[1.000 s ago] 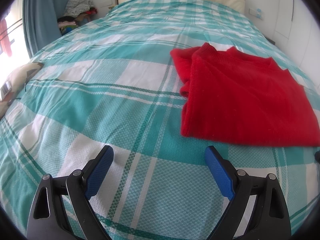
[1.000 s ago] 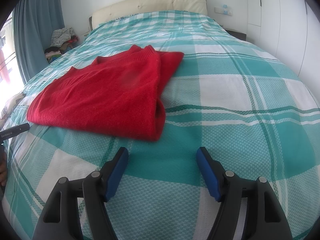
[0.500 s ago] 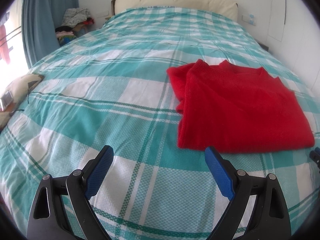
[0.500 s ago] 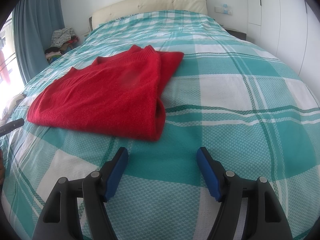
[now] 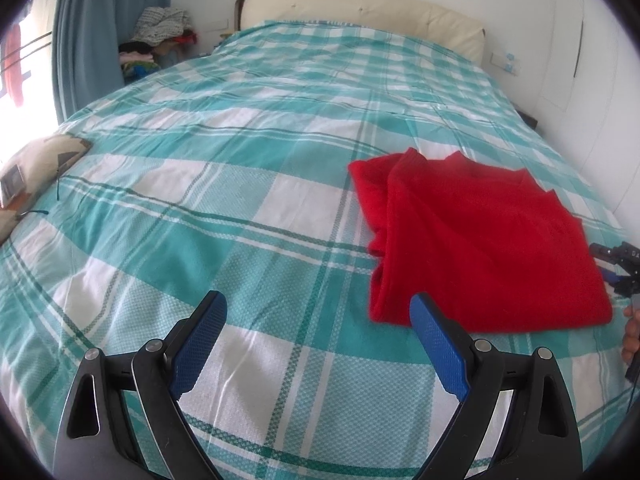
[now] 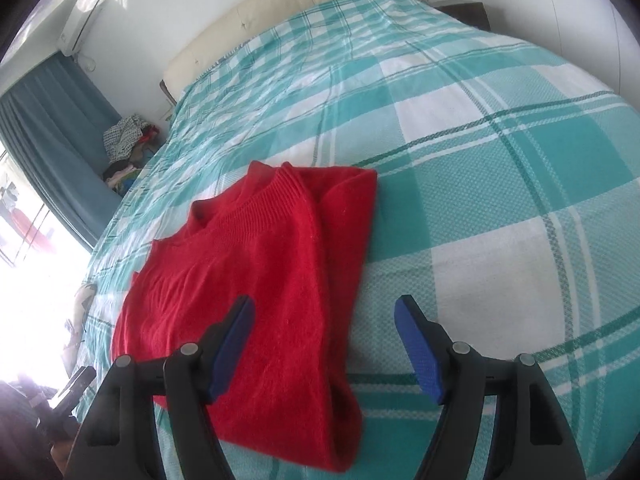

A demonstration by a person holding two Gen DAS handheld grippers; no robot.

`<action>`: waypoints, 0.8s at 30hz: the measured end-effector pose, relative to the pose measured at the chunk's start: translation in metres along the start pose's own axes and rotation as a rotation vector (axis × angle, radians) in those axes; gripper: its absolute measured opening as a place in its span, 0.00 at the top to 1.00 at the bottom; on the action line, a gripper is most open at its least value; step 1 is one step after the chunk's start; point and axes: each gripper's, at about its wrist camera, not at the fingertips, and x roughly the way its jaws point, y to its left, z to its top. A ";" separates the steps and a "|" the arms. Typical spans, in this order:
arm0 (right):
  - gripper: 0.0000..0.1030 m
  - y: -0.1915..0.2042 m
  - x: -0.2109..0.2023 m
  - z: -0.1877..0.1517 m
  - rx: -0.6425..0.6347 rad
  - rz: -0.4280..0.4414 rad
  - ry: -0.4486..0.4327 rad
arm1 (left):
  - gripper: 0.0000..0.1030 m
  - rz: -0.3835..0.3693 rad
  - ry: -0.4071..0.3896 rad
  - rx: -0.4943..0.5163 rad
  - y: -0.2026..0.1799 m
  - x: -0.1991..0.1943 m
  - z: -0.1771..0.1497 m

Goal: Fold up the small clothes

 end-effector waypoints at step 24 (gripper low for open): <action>0.92 0.290 0.099 0.001 -0.242 0.152 0.196 | 0.09 0.027 -0.062 -0.229 0.087 -0.019 0.026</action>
